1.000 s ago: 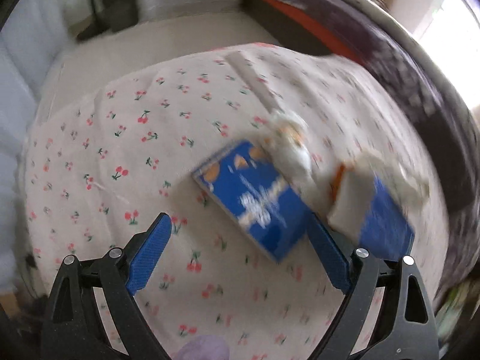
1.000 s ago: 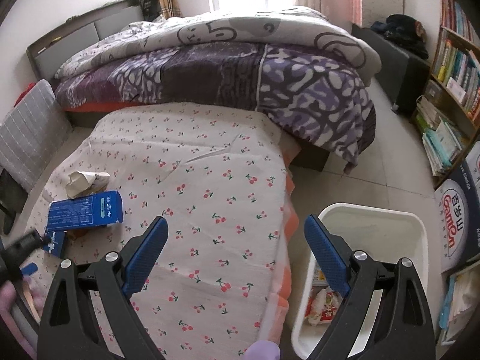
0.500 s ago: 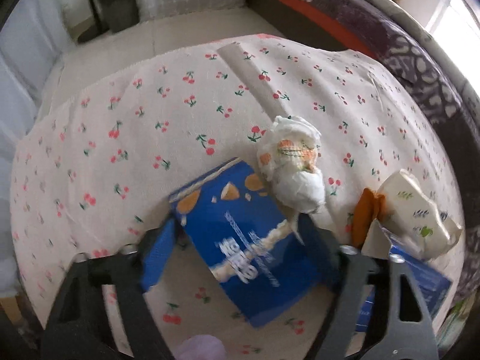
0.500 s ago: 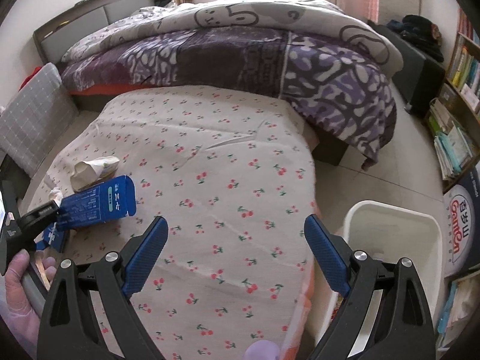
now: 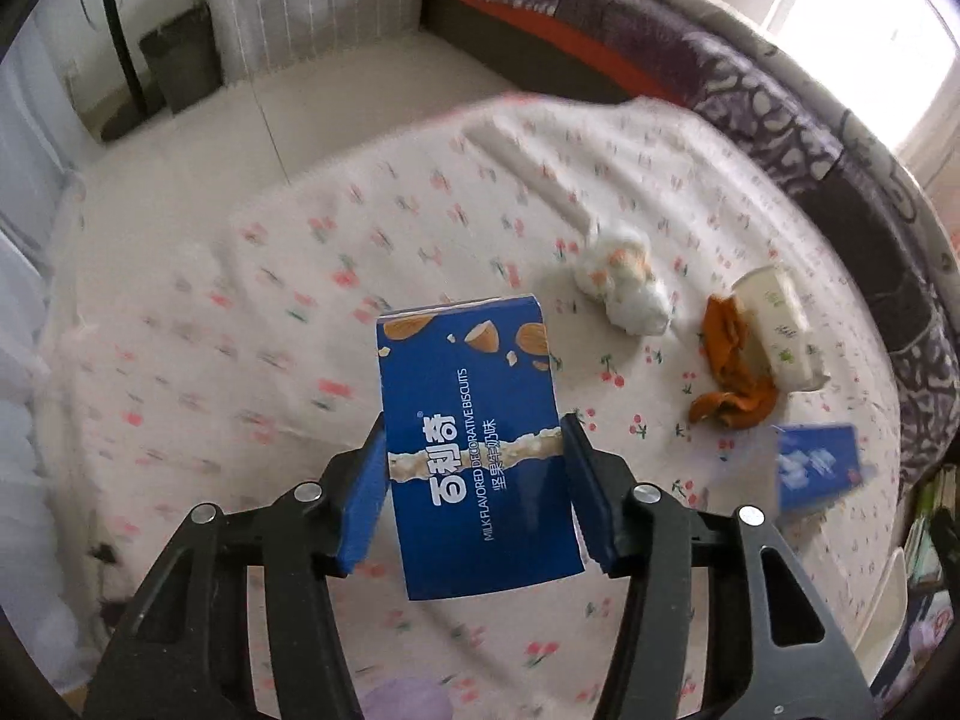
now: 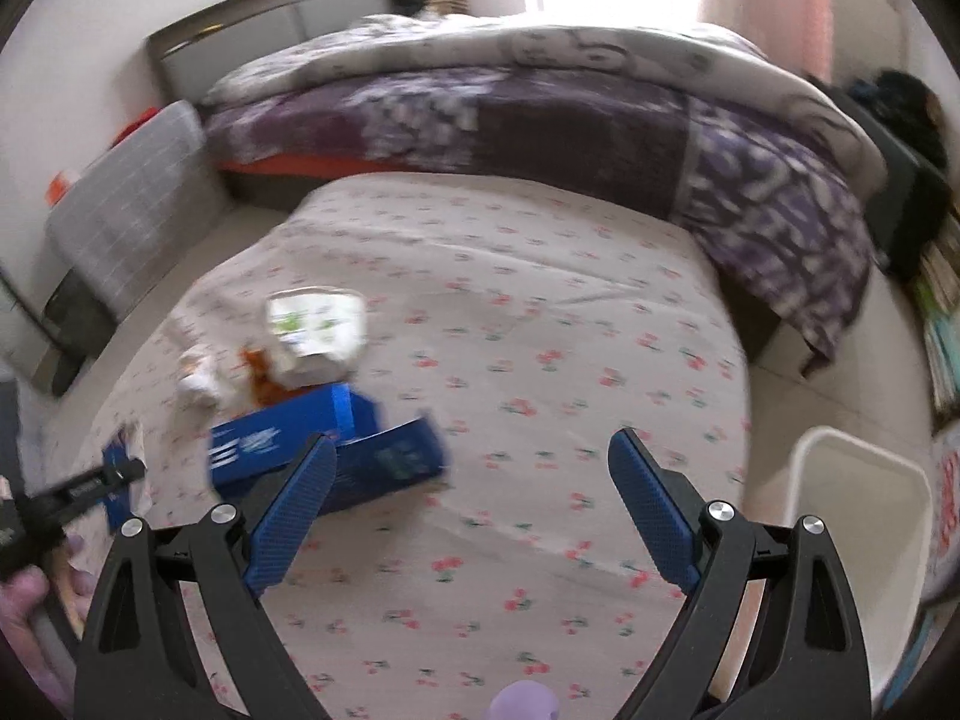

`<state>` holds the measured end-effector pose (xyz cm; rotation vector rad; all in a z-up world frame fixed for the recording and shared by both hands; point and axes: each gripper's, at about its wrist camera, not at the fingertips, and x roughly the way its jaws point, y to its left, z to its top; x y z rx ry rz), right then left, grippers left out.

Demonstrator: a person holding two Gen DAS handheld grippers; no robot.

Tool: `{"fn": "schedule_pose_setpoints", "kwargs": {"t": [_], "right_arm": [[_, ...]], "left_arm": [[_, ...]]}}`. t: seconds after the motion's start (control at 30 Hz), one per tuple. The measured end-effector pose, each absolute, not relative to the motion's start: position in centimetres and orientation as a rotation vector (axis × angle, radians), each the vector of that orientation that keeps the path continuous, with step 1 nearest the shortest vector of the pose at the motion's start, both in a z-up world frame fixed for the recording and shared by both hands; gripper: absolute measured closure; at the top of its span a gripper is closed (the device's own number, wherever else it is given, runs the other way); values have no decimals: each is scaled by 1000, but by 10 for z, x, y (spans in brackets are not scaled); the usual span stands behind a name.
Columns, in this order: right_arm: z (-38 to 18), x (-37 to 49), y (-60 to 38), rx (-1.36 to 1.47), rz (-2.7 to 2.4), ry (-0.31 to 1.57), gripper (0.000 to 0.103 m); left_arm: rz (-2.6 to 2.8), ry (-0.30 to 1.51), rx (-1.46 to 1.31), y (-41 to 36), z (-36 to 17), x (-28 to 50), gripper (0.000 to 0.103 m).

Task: Collect trash
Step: 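Grasp the blue biscuit box with the left tool and lift it, then grasp the white tissue bundle with right tool while left tool holds the biscuit box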

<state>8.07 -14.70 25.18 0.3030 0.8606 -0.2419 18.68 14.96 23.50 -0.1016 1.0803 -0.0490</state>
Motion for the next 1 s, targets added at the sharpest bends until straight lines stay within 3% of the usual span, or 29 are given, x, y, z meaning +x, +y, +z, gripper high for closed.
{"fn": "schedule_pose_setpoints", "kwargs": {"t": [0.23, 0.7, 0.73, 0.8, 0.83, 0.87, 1.0], "right_arm": [[252, 143, -68, 202, -67, 871, 13], [198, 274, 46, 66, 62, 980, 14], [194, 277, 49, 60, 65, 978, 19], [187, 280, 51, 50, 91, 993, 41], [183, 282, 53, 38, 98, 1014, 60], [181, 283, 53, 23, 84, 1022, 66], [192, 278, 44, 59, 75, 979, 69]], "left_arm": [[-64, 868, -26, 173, 315, 158, 51], [-55, 781, -89, 202, 349, 163, 51], [-52, 791, -95, 205, 346, 165, 51], [-45, 809, -103, 209, 342, 168, 51], [-40, 818, -106, 211, 339, 169, 51], [-34, 826, -109, 213, 337, 171, 51], [-21, 827, -125, 220, 338, 170, 51]]}}
